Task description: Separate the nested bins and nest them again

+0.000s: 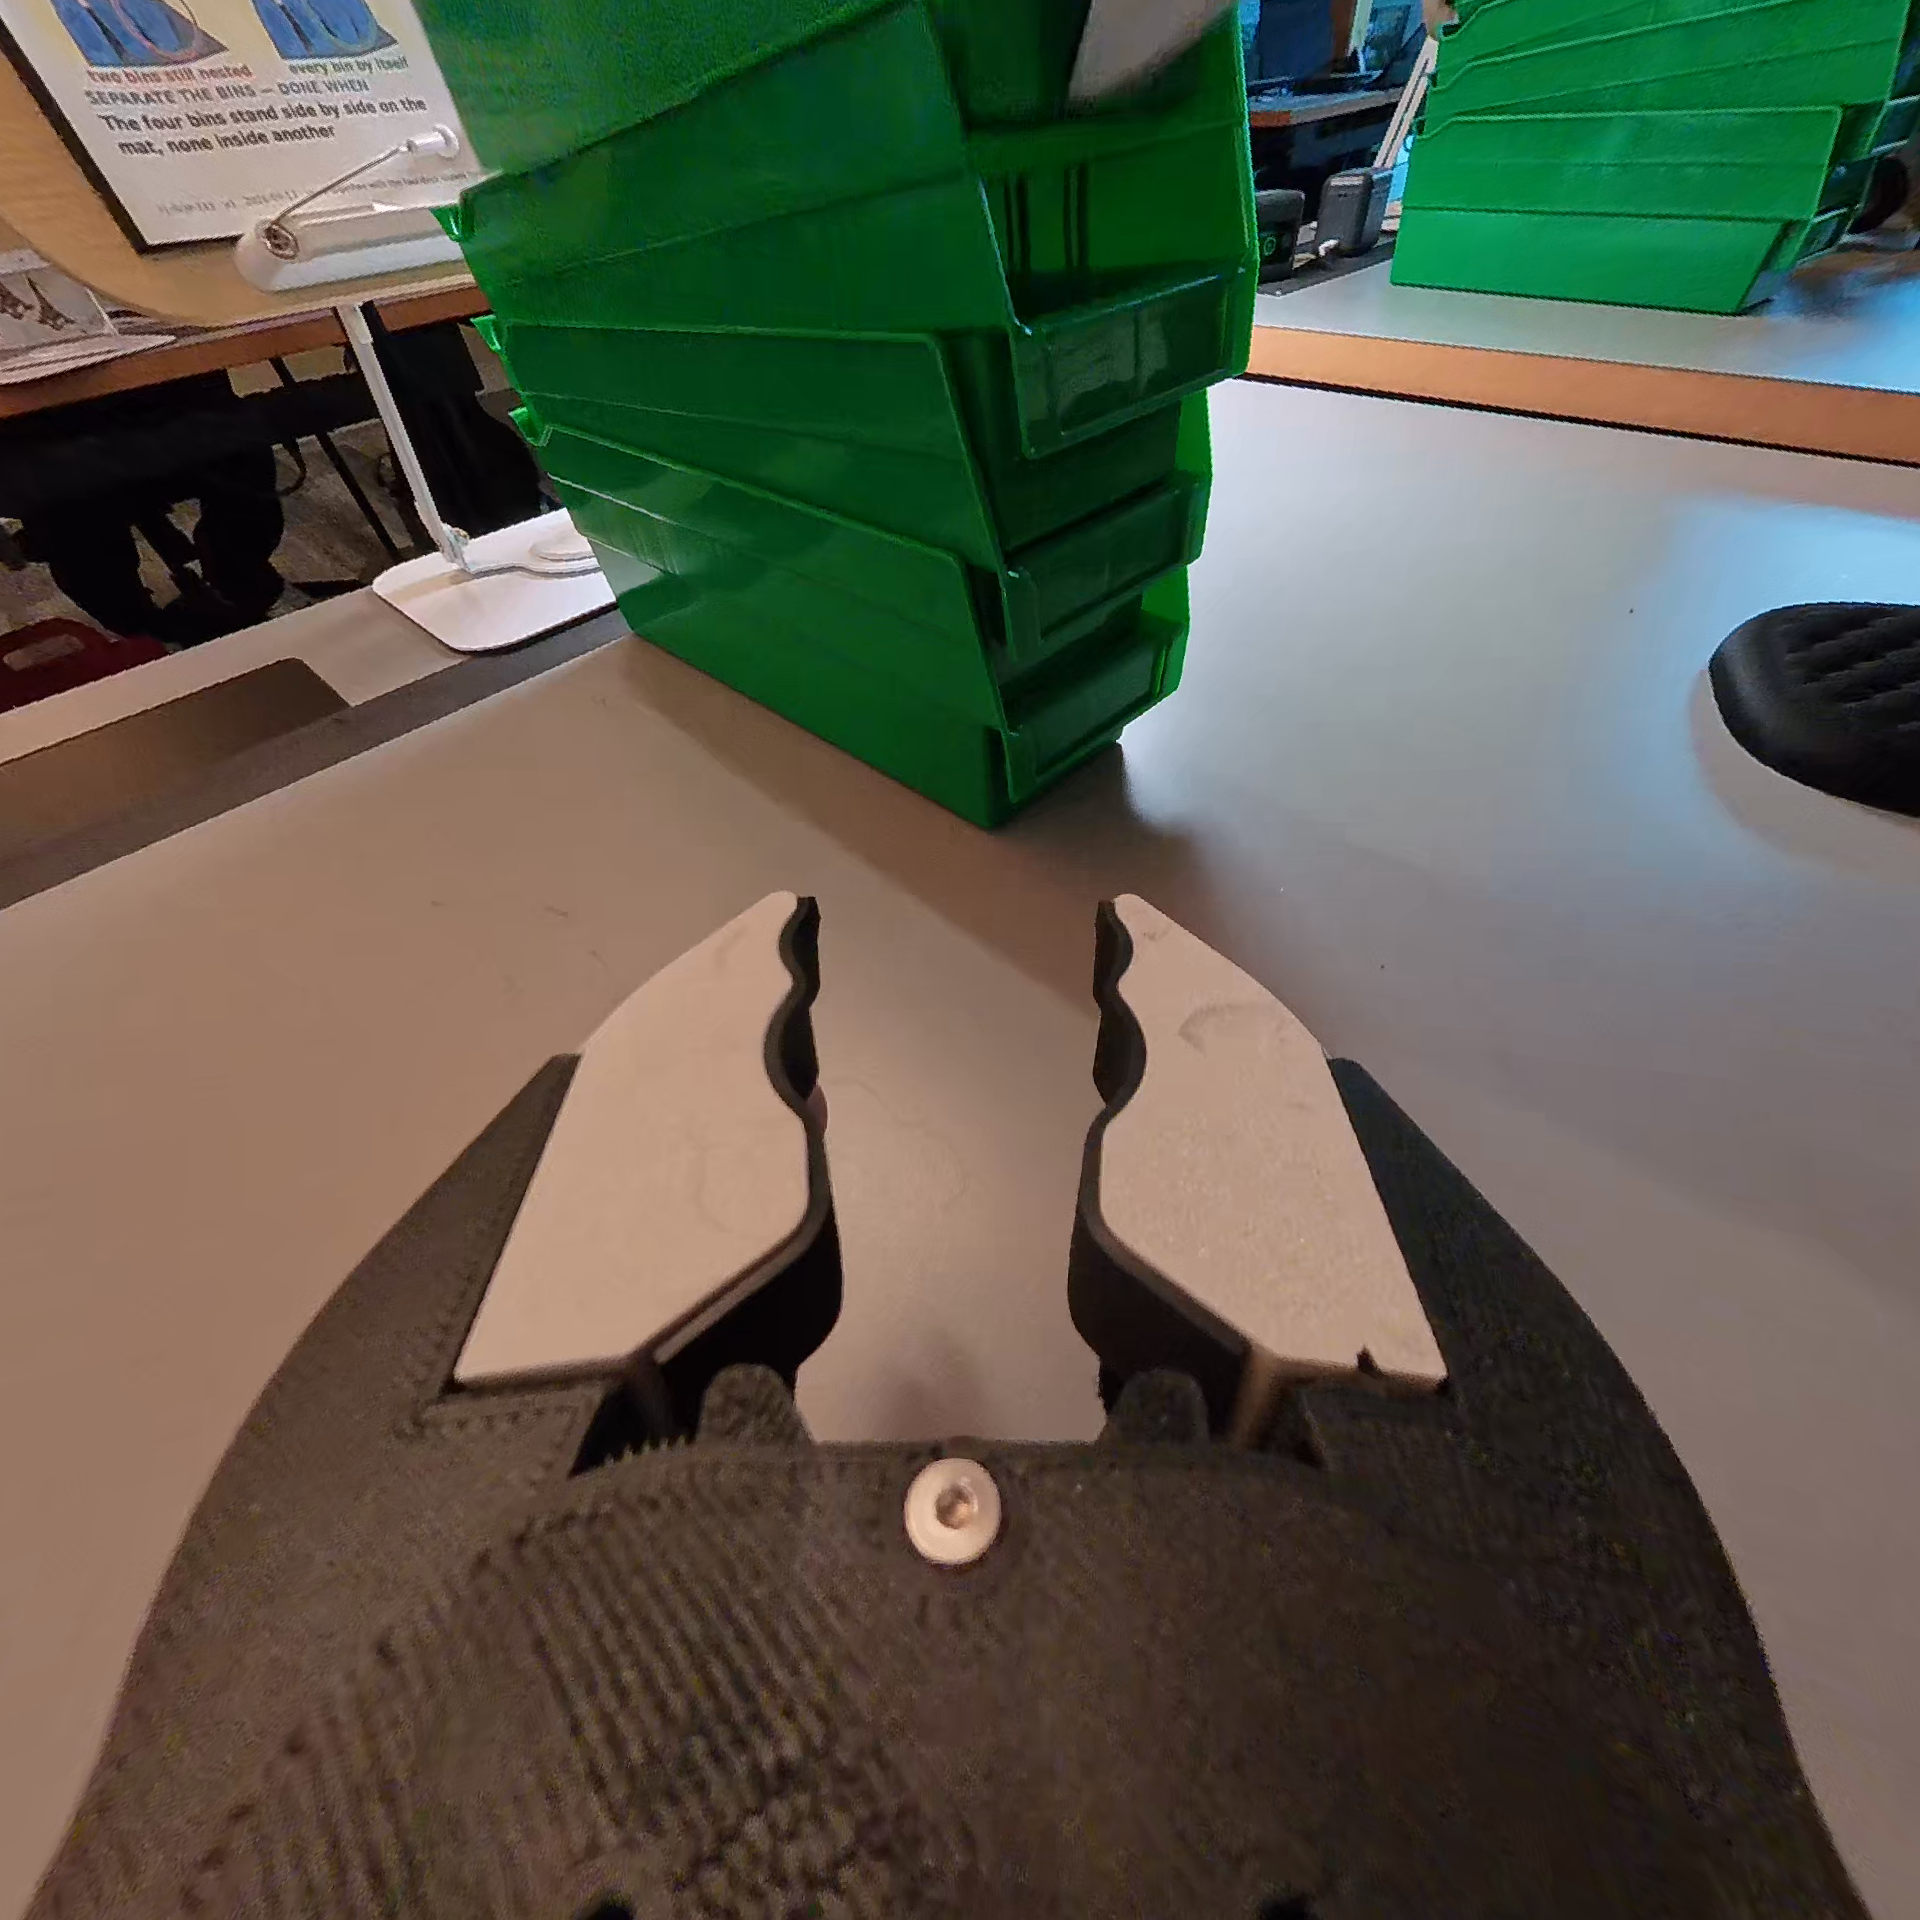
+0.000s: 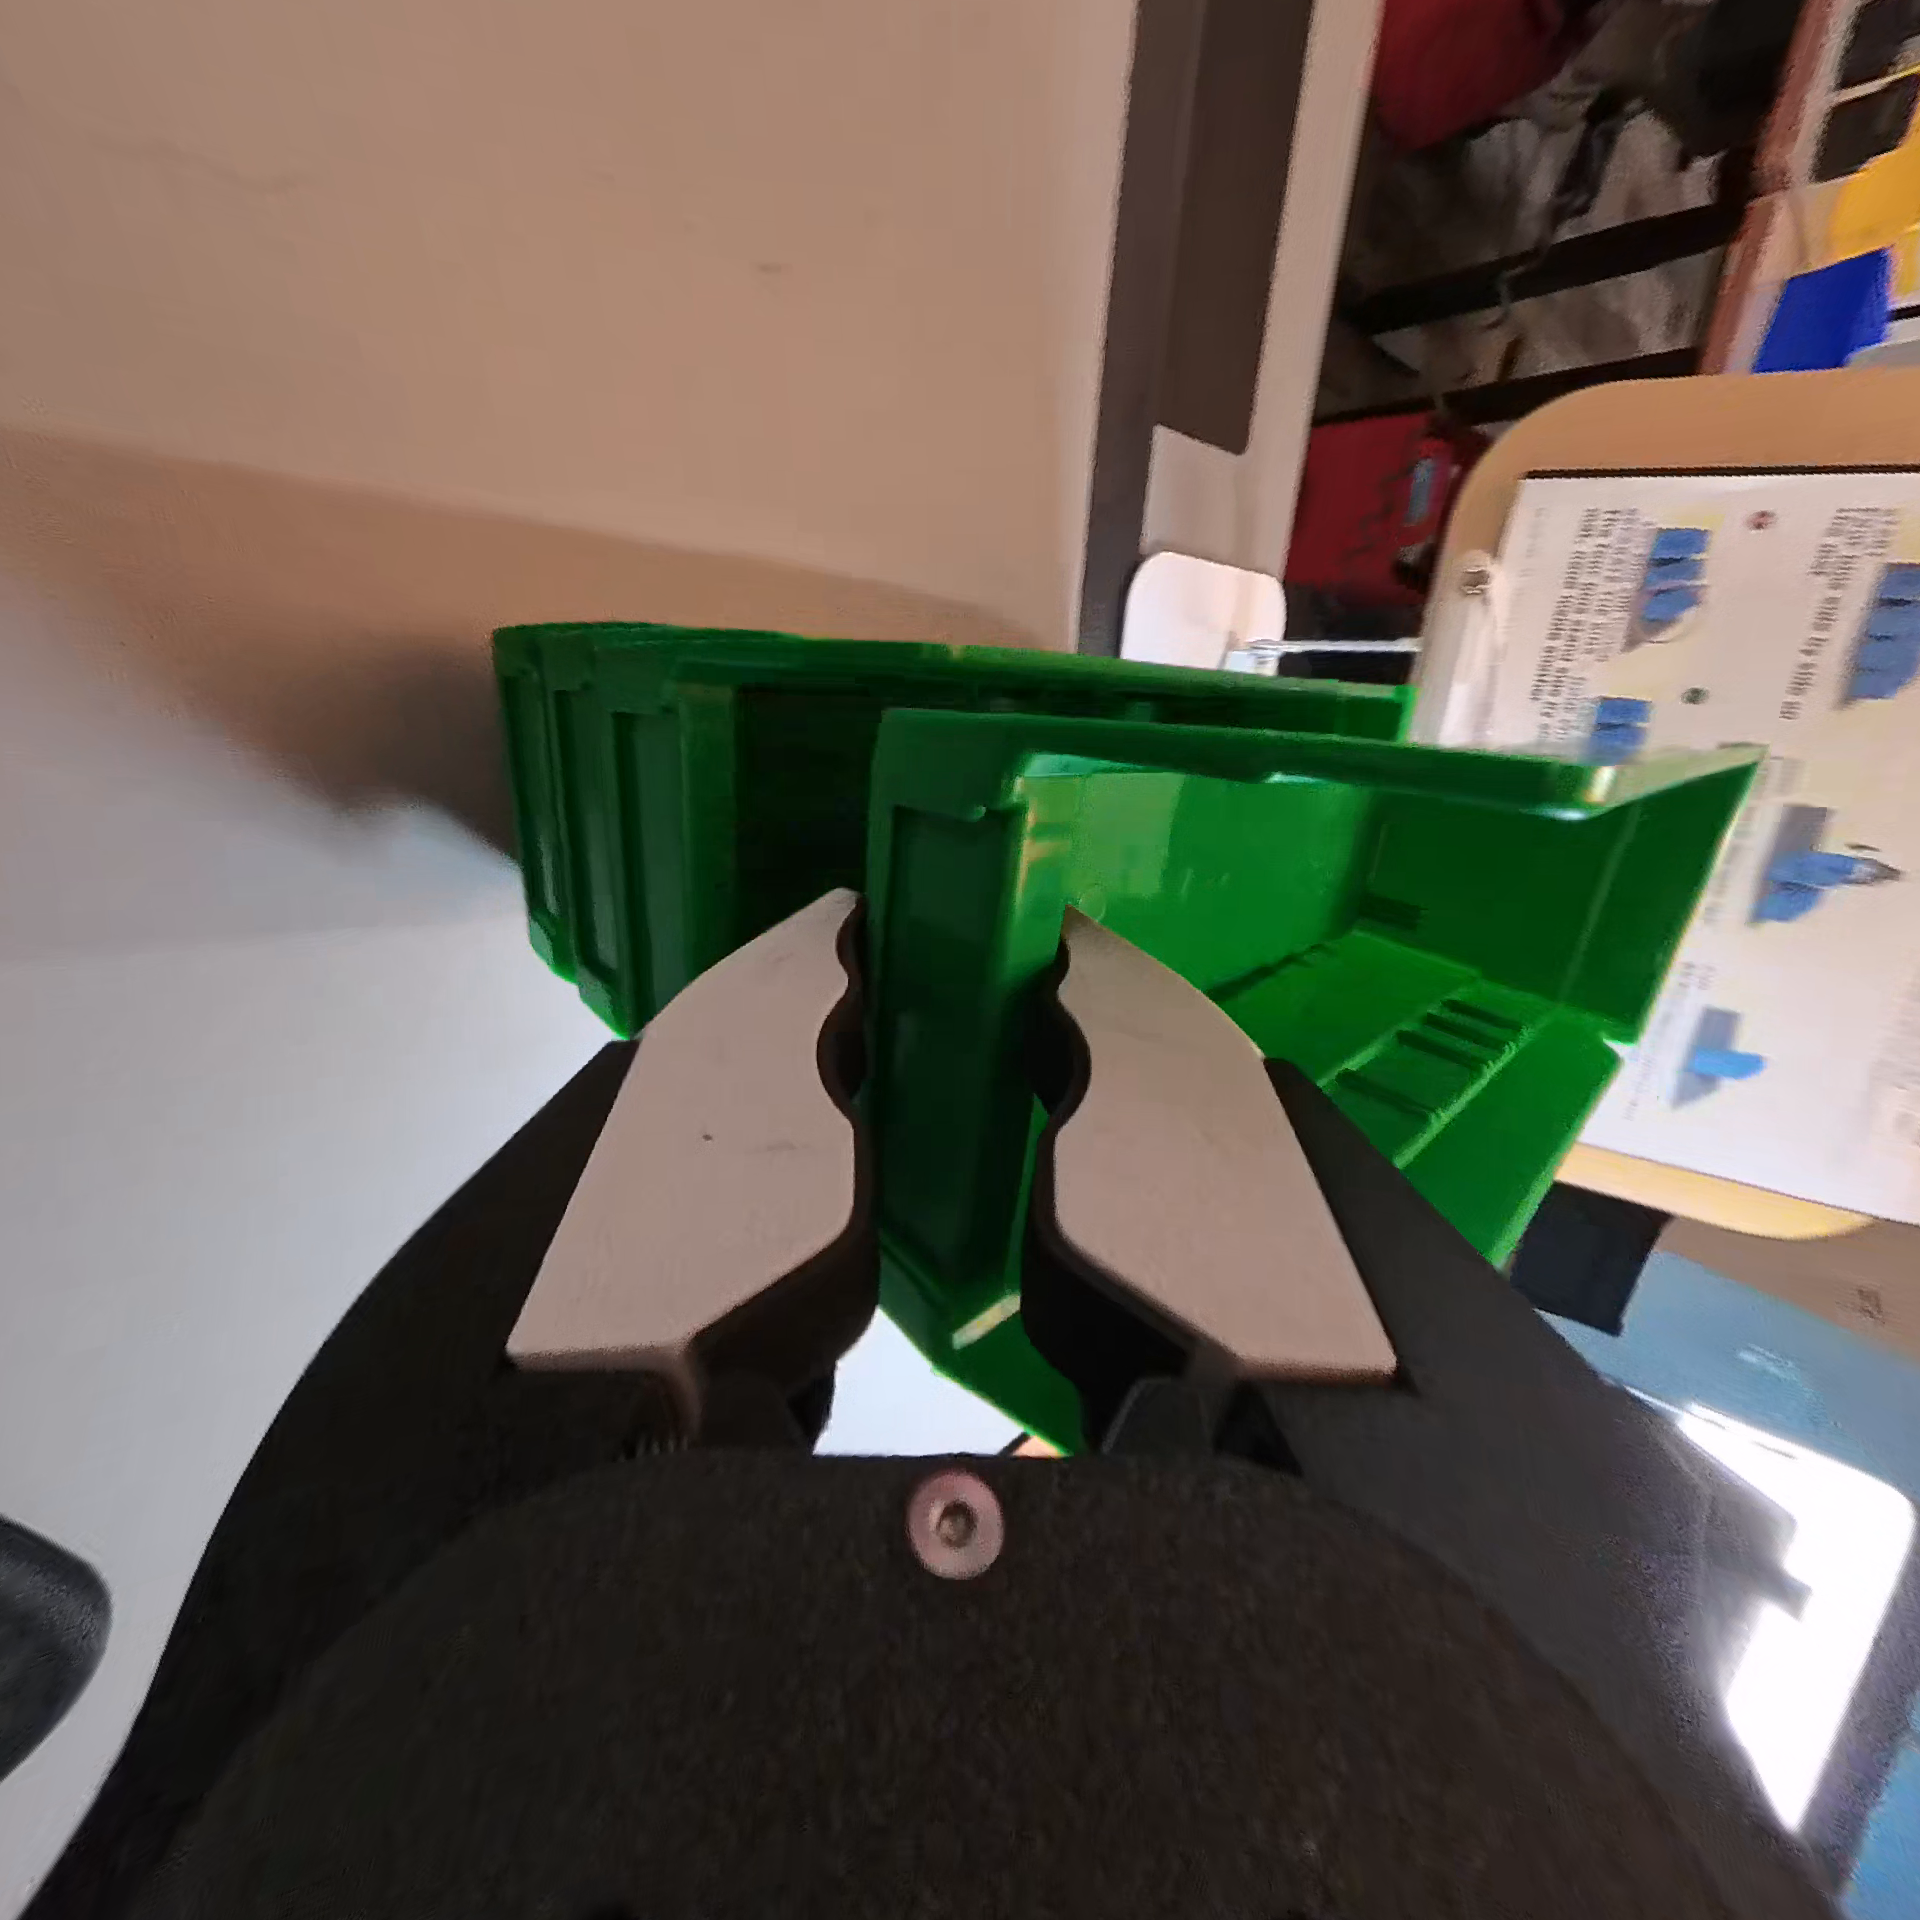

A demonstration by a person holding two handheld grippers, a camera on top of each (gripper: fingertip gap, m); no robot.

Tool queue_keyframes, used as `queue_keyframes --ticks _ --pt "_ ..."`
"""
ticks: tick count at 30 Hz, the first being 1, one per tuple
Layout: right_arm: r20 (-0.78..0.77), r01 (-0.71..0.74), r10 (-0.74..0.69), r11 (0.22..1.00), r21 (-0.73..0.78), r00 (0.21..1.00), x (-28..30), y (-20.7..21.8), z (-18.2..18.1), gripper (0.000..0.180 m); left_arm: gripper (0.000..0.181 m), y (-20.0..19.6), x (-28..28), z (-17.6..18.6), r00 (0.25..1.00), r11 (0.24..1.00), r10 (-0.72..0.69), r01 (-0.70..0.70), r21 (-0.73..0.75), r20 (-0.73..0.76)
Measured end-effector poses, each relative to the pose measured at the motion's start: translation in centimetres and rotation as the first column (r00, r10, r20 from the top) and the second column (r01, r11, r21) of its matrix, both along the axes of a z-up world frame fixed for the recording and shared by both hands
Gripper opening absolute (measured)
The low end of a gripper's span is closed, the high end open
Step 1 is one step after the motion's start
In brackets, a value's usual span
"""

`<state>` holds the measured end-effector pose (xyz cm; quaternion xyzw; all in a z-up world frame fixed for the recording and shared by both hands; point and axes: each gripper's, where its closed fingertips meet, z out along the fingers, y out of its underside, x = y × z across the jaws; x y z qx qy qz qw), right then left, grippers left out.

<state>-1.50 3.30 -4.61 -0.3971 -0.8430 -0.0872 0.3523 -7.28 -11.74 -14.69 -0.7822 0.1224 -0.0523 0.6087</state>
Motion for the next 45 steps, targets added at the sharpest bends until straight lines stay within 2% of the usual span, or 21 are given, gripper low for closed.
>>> queue_keyframes --ticks 2,6,13,19,24,30,36,42,45 --pt "0.020 -0.025 0.025 1.000 0.007 0.999 -0.2 0.0 -1.2 0.032 0.051 0.0 0.0 0.0 1.000 1.000 -0.001 0.001 0.001 0.002" --pt "-0.015 -0.059 0.060 0.998 0.036 0.998 0.0 -0.6 -1.1 0.049 0.051 0.0 0.1 -0.1 1.000 1.000 -0.005 0.005 -0.003 0.000" --pt "-0.230 -0.091 0.076 0.994 -0.056 0.970 2.3 -3.5 1.7 0.048 0.051 0.1 0.3 -0.3 1.000 1.000 -0.007 0.007 -0.012 -0.006" --pt "-0.545 -0.081 -0.081 0.960 -0.267 0.835 6.0 -5.4 2.9 0.047 0.051 0.1 0.0 -0.2 1.000 1.000 0.012 -0.012 0.001 -0.010" --pt "-0.671 -0.044 -0.239 0.926 -0.376 0.702 9.8 -5.5 0.6 0.052 0.051 0.3 -0.1 -0.3 0.999 1.000 0.021 -0.021 0.007 -0.025" --pt "-0.723 0.043 -0.396 0.890 -0.454 0.566 14.3 -2.8 -4.5 0.060 0.051 0.5 -0.2 -0.1 0.998 0.999 0.040 -0.039 0.034 -0.048" --pt "-0.741 0.048 -0.458 0.864 -0.502 0.491 16.8 -1.0 -8.2 0.065 0.050 0.9 -0.6 0.1 0.997 0.996 0.060 -0.056 0.072 -0.048" --pt "-0.749 -0.014 -0.504 0.826 -0.564 0.429 16.8 -0.8 -8.2 0.064 0.050 1.4 -1.9 0.0 0.995 0.992 0.096 -0.093 0.082 -0.029" --pt "-0.727 -0.029 -0.541 0.794 -0.608 0.423 16.8 -0.5 -8.7 0.064 0.049 1.7 -2.3 -0.2 0.993 0.991 0.107 -0.103 0.080 -0.045"
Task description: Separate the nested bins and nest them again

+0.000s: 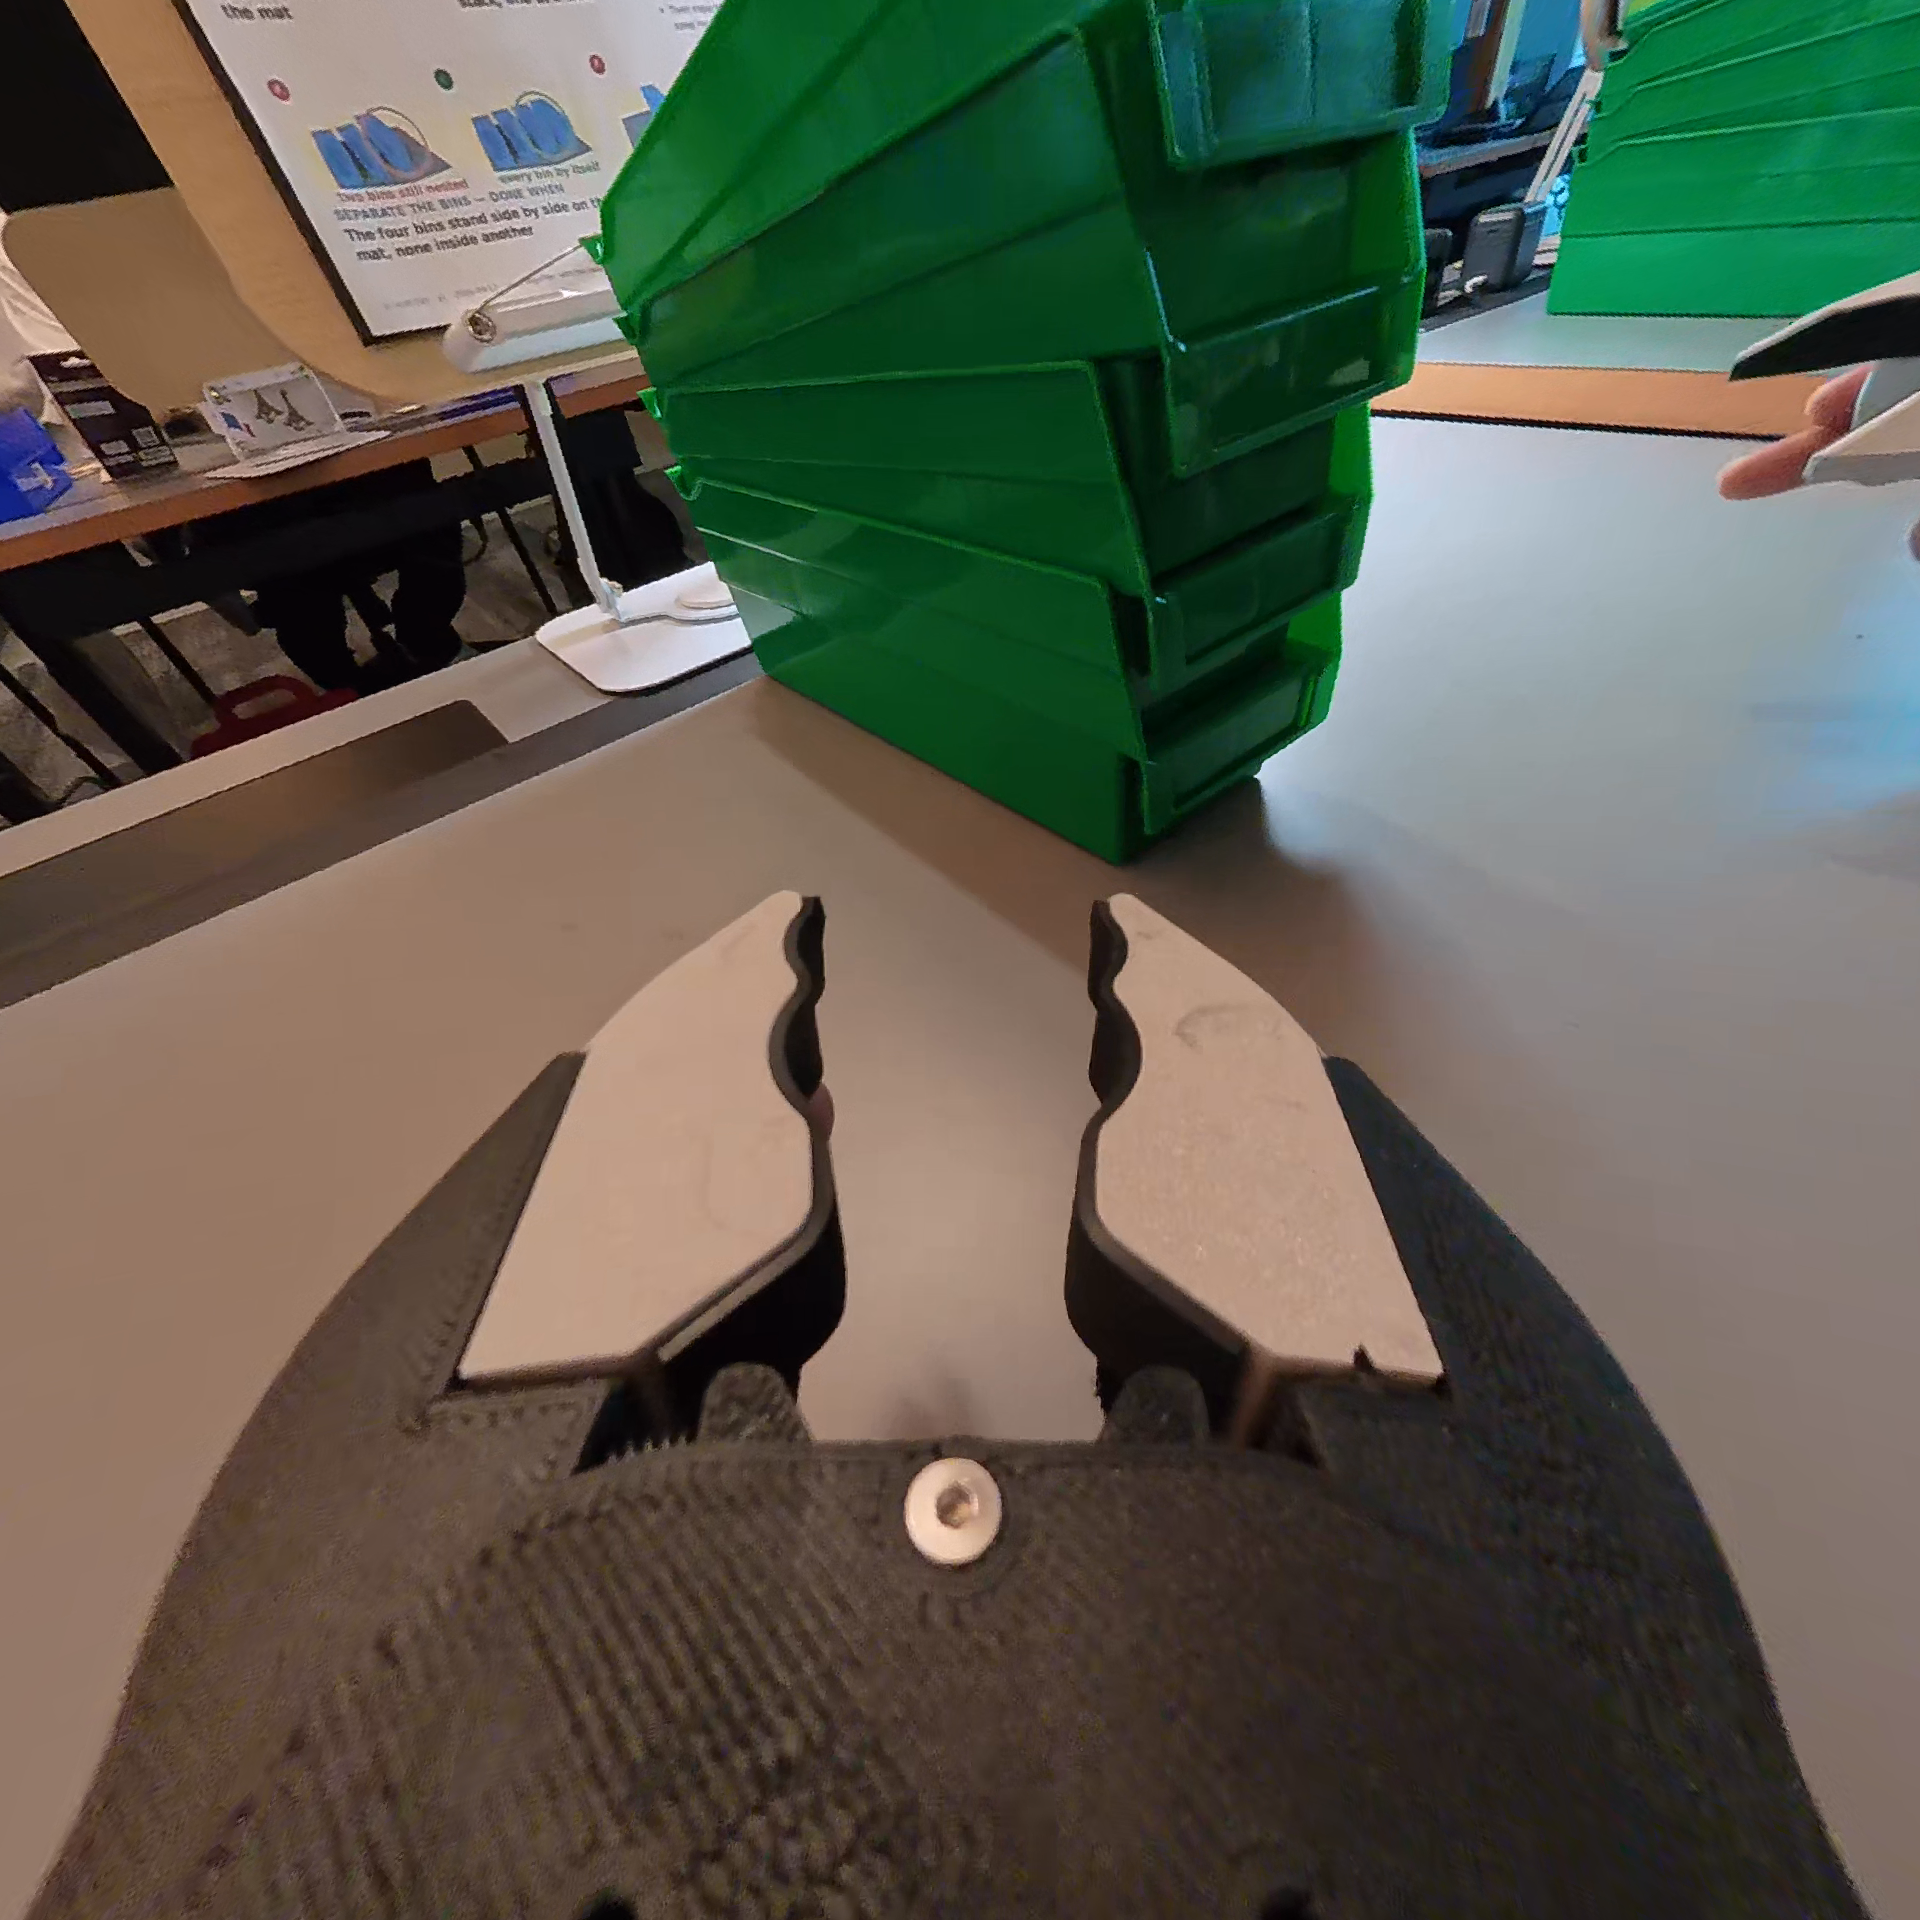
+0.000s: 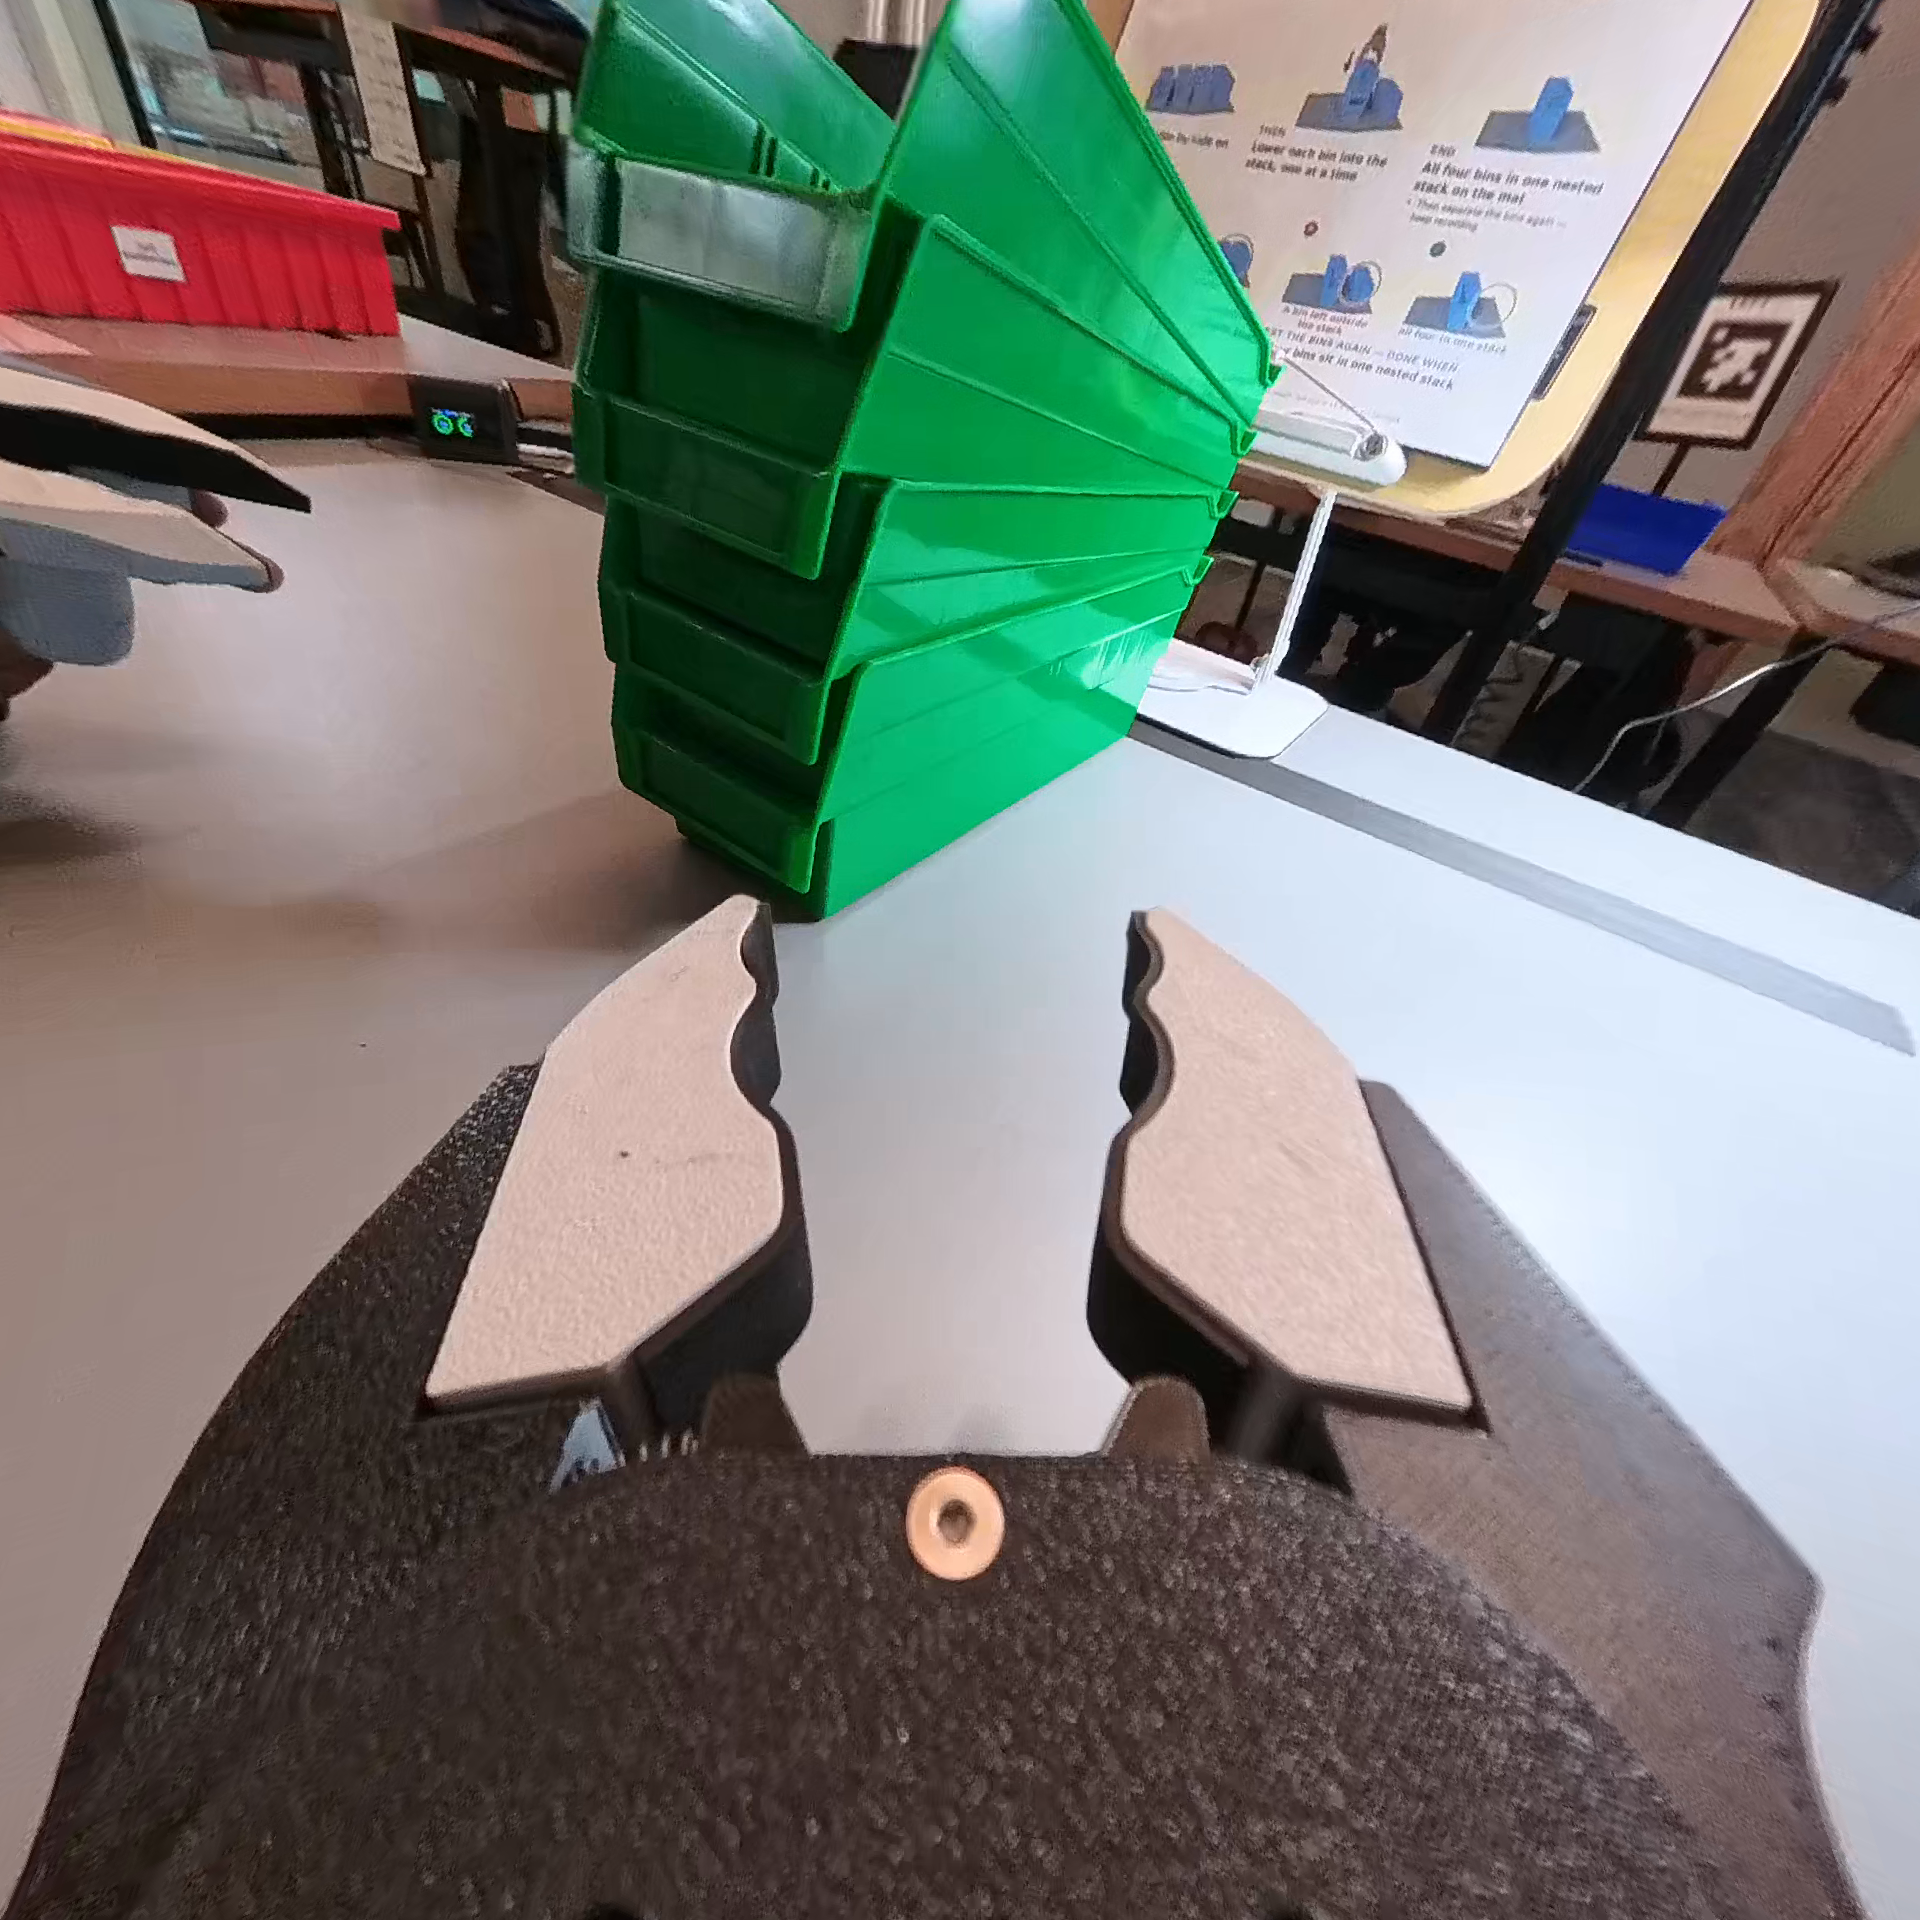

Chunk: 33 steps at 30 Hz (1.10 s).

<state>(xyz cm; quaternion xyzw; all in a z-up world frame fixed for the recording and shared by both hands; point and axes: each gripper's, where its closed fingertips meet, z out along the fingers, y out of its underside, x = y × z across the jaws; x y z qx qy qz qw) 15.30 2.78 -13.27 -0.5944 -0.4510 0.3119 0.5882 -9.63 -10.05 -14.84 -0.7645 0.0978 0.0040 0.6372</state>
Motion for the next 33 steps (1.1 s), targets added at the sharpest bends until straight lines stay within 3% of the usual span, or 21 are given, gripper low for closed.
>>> queue_keyframes --ticks 6,22,28,33 --pt "-0.034 0.005 -0.007 0.998 -0.062 0.999 0.1 0.9 0.0 0.063 0.049 0.5 -0.5 -0.2 0.999 1.000 0.009 -0.009 0.000 -0.037" --pt "-0.039 0.022 -0.022 1.000 -0.018 0.999 0.2 0.9 0.2 0.065 0.049 0.1 0.9 1.5 0.999 0.999 -0.027 0.029 0.038 -0.047" --pt "-0.028 0.023 -0.023 1.000 -0.007 0.999 0.2 0.8 0.1 0.065 0.046 0.6 3.7 6.4 0.967 0.992 -0.111 0.123 0.040 -0.230" --pt "-0.027 0.020 -0.020 1.000 0.008 0.999 0.3 0.6 0.1 0.064 0.043 3.2 8.8 11.2 0.890 0.955 -0.295 0.281 -0.091 -0.347"
